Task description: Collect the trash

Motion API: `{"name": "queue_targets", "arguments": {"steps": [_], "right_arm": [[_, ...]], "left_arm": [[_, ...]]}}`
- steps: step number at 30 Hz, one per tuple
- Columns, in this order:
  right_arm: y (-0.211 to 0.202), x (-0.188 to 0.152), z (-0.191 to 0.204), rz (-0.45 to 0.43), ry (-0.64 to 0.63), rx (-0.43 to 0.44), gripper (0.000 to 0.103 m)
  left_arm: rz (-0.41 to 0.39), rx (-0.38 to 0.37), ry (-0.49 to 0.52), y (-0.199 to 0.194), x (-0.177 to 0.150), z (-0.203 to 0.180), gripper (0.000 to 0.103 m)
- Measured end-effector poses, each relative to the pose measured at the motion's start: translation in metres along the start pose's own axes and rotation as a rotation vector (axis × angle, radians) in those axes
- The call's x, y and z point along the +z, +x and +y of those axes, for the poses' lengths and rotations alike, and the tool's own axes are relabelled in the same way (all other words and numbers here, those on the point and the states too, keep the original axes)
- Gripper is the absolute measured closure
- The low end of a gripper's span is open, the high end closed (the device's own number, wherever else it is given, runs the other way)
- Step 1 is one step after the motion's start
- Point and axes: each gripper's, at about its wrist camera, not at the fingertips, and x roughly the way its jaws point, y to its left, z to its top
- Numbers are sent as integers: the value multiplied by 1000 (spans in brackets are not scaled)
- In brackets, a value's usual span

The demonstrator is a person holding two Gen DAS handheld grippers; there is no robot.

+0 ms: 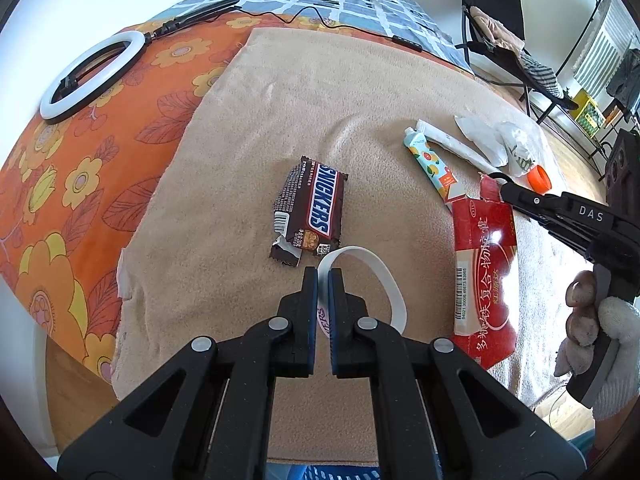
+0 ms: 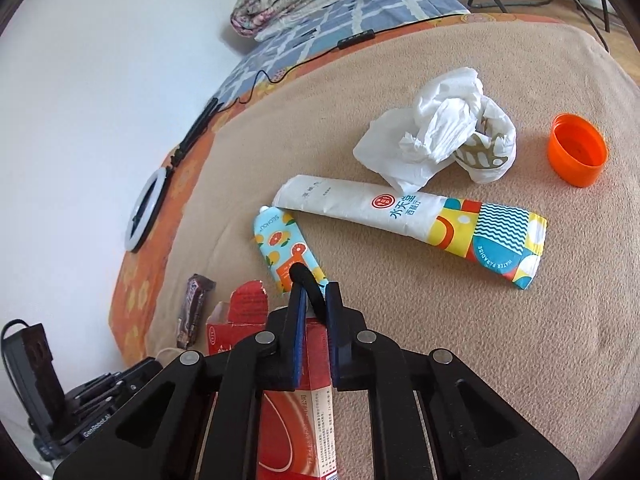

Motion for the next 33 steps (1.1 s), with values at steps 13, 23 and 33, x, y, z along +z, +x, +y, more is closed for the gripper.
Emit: {"name": "queue_targets", "arguments": {"steps": [13,23,33], "right_arm": [[-17,4,-28,-20,10,-128,95],[-18,10,-55,-16,101,-94,86],[-15,13,-68,-32,165,-63,75]], "left_arm": [[1,-1,1,-2,0,-1,100],[7,-2,6,0,-2,-6,100],[11,-4,7,1,-1,-6,100]]}}
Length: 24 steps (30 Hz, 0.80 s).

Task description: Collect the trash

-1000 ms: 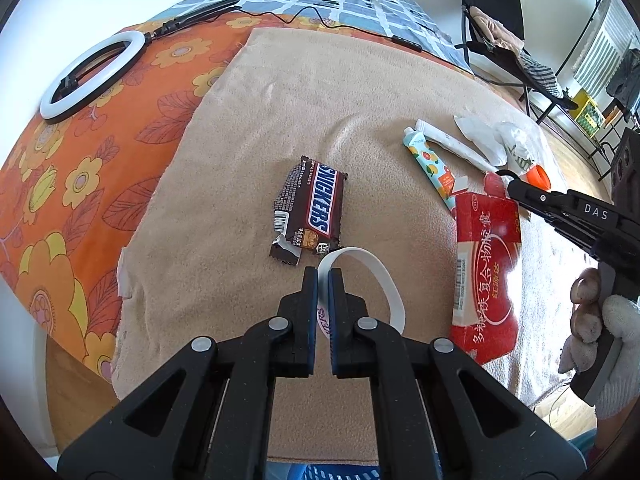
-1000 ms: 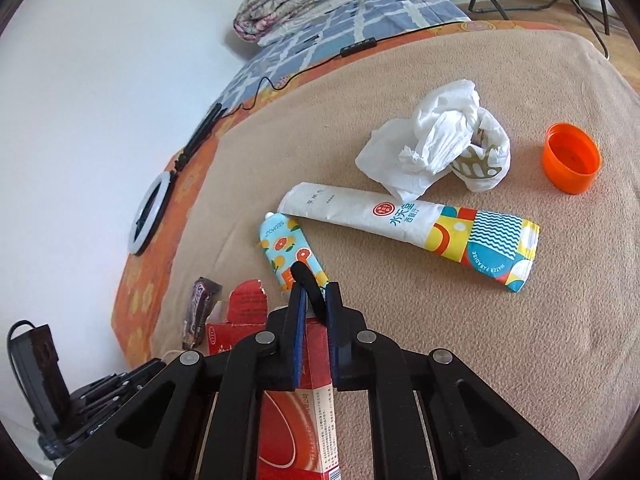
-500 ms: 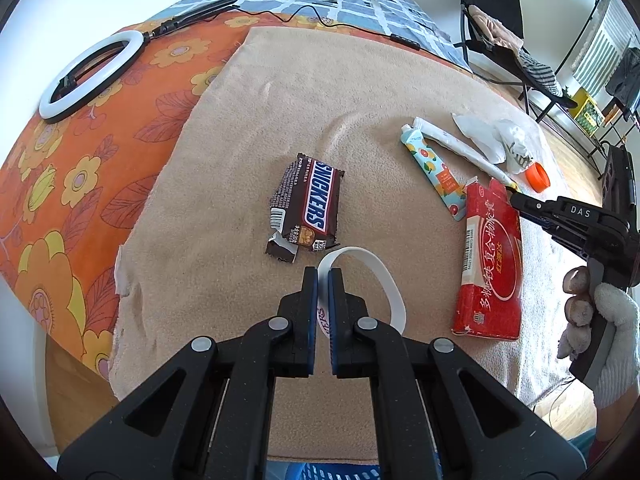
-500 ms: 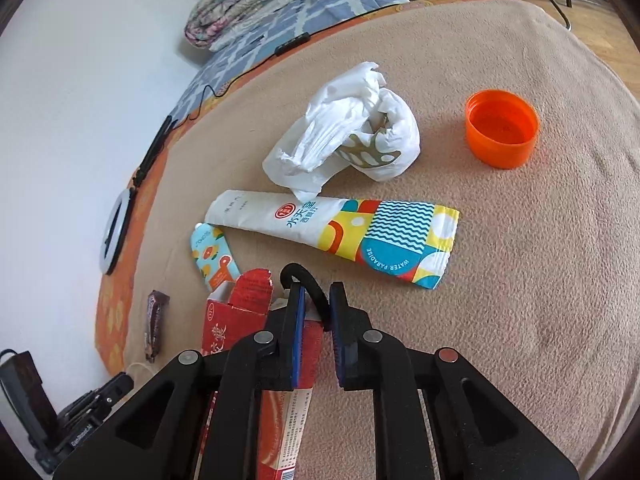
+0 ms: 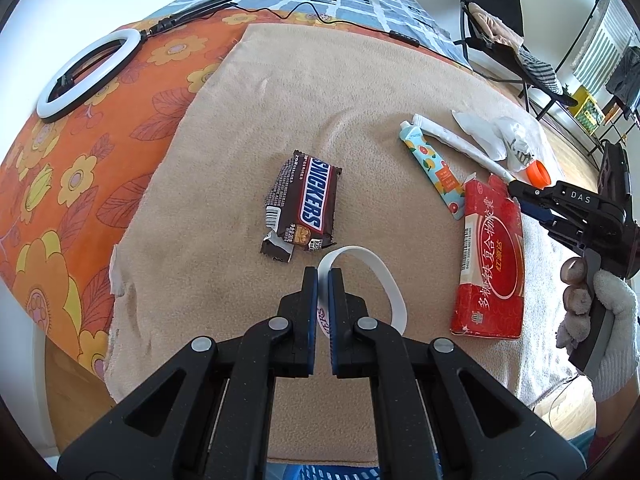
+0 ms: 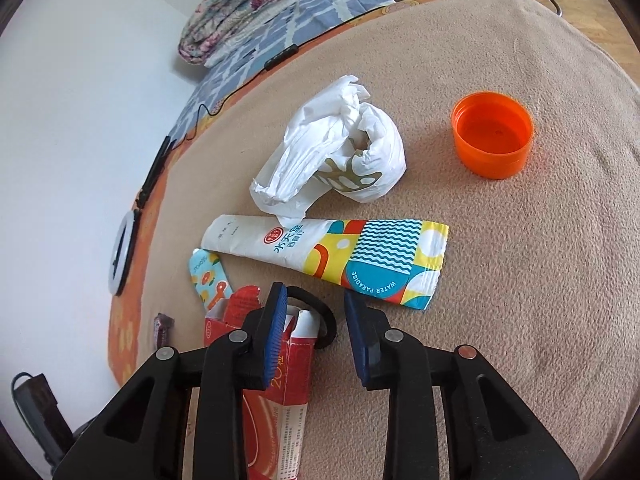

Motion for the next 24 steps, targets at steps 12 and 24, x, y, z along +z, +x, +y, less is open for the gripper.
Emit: {"name": "queue_targets", "arguments": {"steps": [12,24], "right_arm": [[-23,1,9,-63,-8,57,97],[-81,-9,30,-102,-27,202,99]], "left_arm": [[-1,-4,3,3,1,-1,100],[-29,-41,-3,-17,0,-2,100]]}}
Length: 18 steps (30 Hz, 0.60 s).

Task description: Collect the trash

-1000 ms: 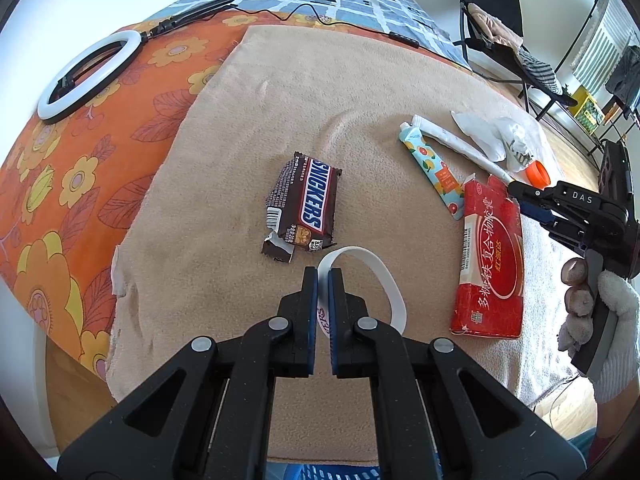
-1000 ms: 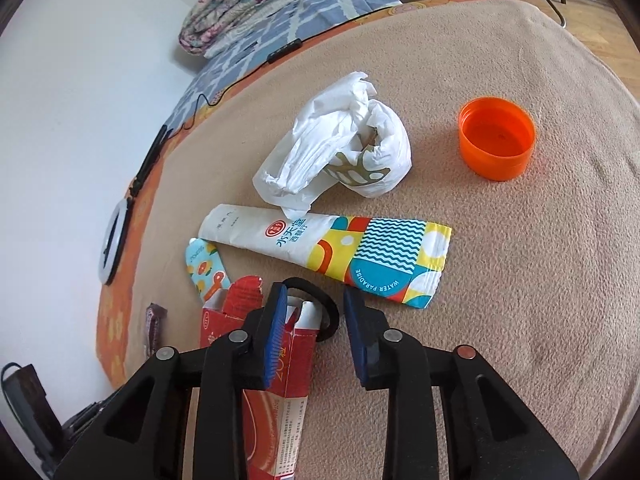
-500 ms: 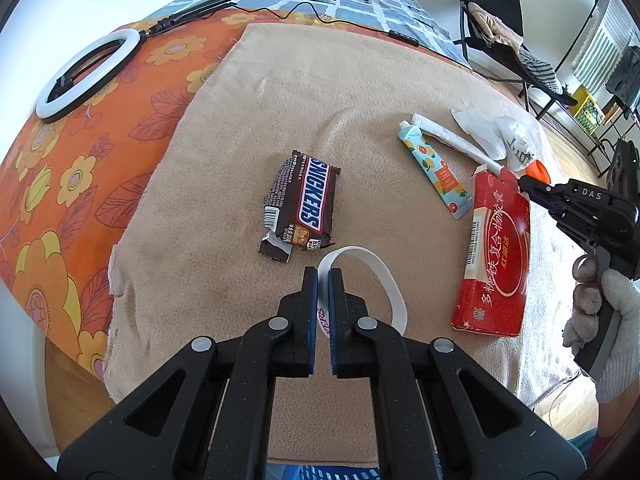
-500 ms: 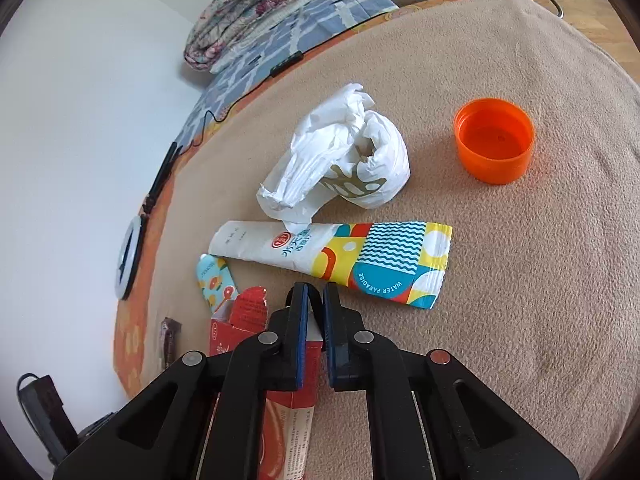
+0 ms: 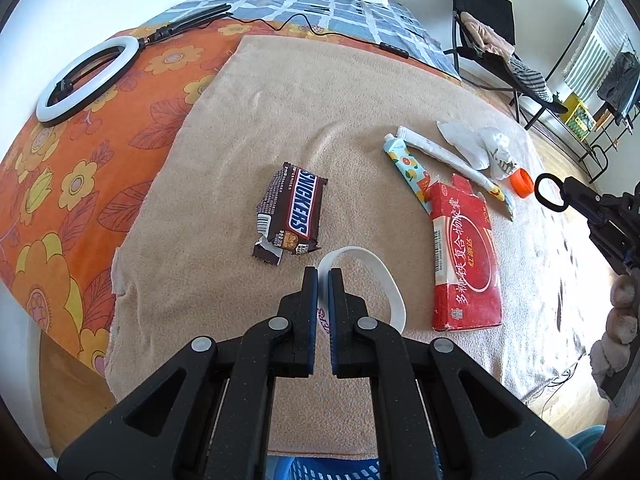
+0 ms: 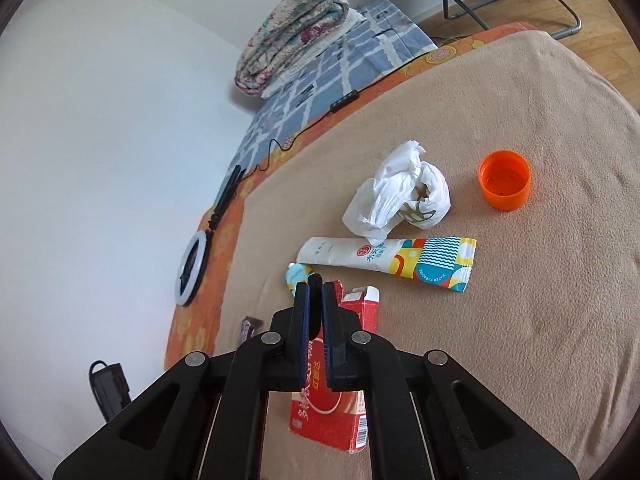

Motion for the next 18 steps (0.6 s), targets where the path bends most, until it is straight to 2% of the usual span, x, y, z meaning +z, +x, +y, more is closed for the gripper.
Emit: {"name": "queue_targets", "arguments": {"steps": [6,13,18], "right_arm": [[-23,-27,24,27,-112,-15,99],[-46,-74,47,59,-257,-76,99],[-54,-113,55,98,-343,-119,99]], "left_arm": [[-26,-25,39,-24,-11,-6,100],[-69,-37,121,-58,-37,-20,100],[-51,-39,175,-65,-63,-28,100]]}}
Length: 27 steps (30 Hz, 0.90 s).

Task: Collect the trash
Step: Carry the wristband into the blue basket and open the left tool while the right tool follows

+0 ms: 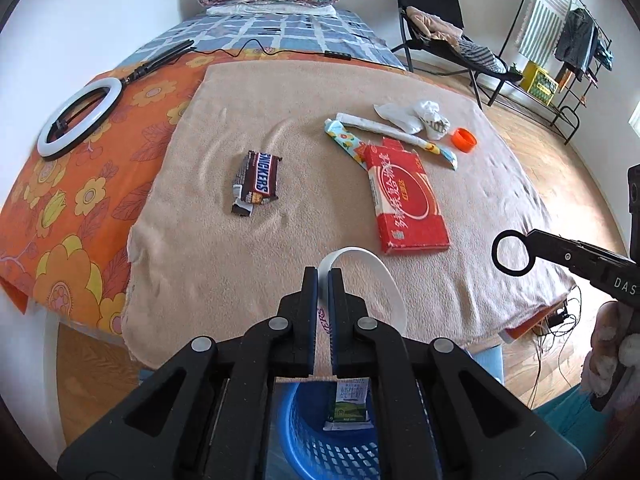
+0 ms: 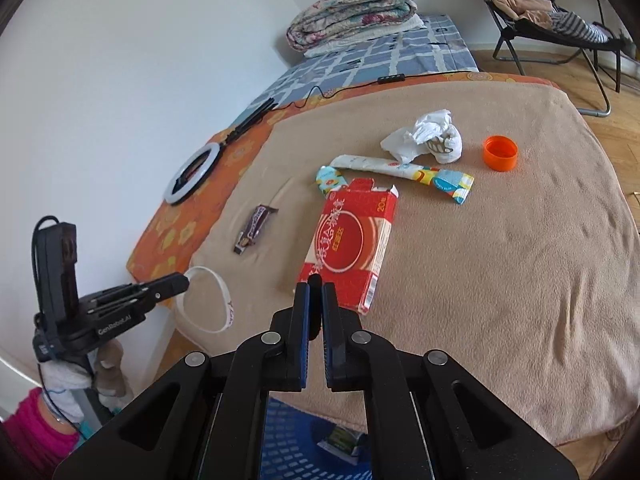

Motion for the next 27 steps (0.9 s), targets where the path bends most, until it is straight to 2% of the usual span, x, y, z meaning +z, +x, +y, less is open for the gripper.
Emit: {"name": "queue_targets", "arguments": {"steps": [15,27], "right_arm": [[10,-94,29,146,-98,-59,99],[41,-127,35,231,-149,-115,99]], "left_arm": [[130,-13,78,15,-78,-15,100],[250,-4,84,52,-111,-12,100]]}}
